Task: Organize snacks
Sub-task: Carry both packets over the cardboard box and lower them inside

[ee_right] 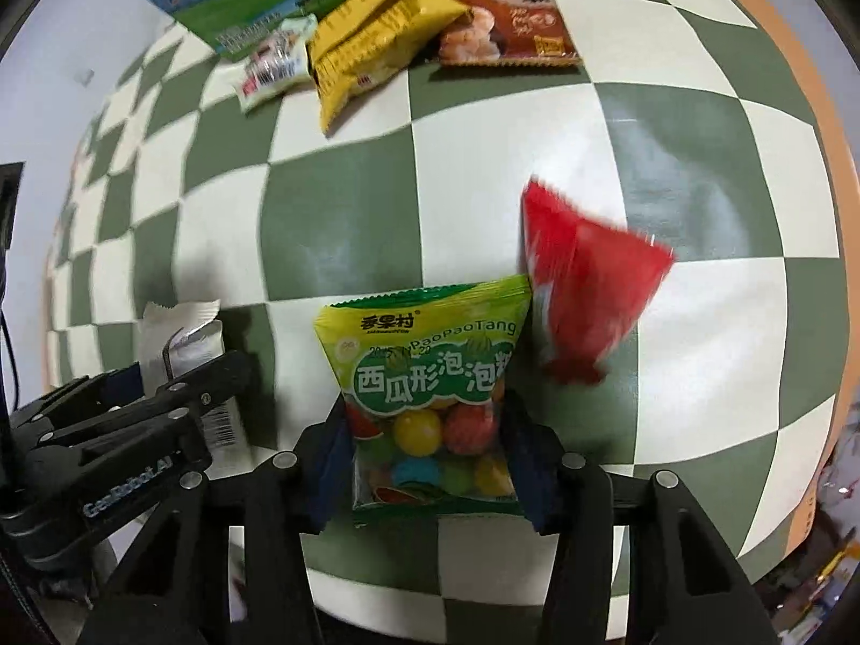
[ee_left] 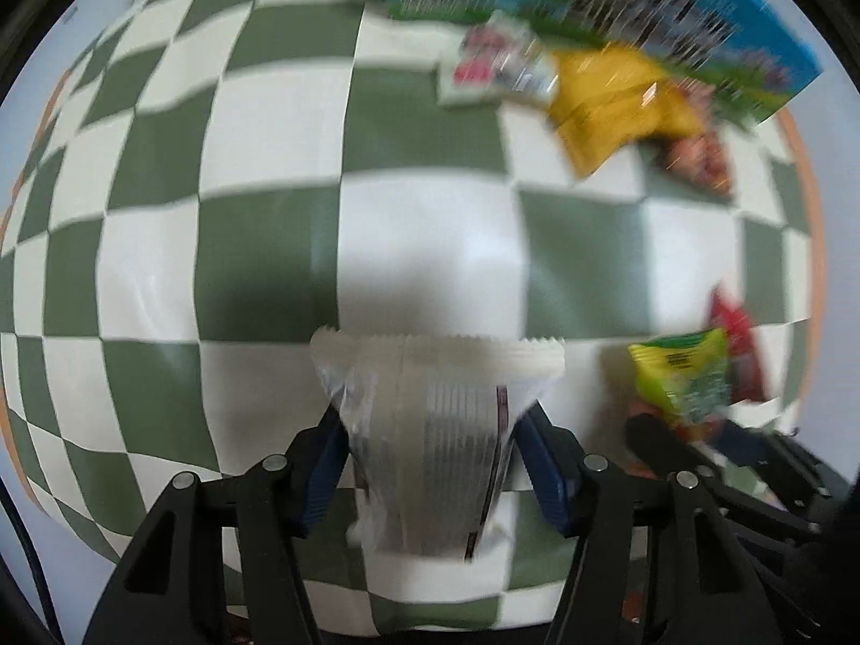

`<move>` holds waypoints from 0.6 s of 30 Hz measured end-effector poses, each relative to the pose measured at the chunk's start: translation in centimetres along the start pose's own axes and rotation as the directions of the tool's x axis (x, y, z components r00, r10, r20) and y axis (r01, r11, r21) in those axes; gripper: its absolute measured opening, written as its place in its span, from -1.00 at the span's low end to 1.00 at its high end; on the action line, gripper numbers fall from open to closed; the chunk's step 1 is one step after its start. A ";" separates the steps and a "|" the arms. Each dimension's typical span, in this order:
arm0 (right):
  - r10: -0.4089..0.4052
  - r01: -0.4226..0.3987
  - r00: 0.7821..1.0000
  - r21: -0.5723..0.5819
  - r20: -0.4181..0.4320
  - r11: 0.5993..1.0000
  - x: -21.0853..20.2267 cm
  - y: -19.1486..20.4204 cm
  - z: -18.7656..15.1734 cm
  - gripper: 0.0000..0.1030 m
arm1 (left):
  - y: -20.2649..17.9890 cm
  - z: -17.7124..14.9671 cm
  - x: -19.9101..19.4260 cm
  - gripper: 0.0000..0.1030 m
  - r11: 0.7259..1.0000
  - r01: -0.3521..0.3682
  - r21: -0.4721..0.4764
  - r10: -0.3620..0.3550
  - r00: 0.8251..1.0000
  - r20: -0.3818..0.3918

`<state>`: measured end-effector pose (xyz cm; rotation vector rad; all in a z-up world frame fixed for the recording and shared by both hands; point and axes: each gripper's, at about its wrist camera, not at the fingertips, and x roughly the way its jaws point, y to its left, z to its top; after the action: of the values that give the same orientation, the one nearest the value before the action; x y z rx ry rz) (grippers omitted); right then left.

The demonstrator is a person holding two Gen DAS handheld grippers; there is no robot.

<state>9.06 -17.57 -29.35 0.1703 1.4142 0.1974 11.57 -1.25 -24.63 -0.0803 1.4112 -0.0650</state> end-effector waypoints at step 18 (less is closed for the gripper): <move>0.184 -0.189 0.913 -0.022 0.363 0.982 -21.8 -3.6 19.2 0.04 | -6.1 22.6 -12.5 0.12 0.981 0.166 0.103 -0.182 0.967 0.176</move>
<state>25.01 -26.21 -6.35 0.3368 1.0284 0.2985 31.95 -5.77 -8.18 -0.1346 1.2117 -0.2587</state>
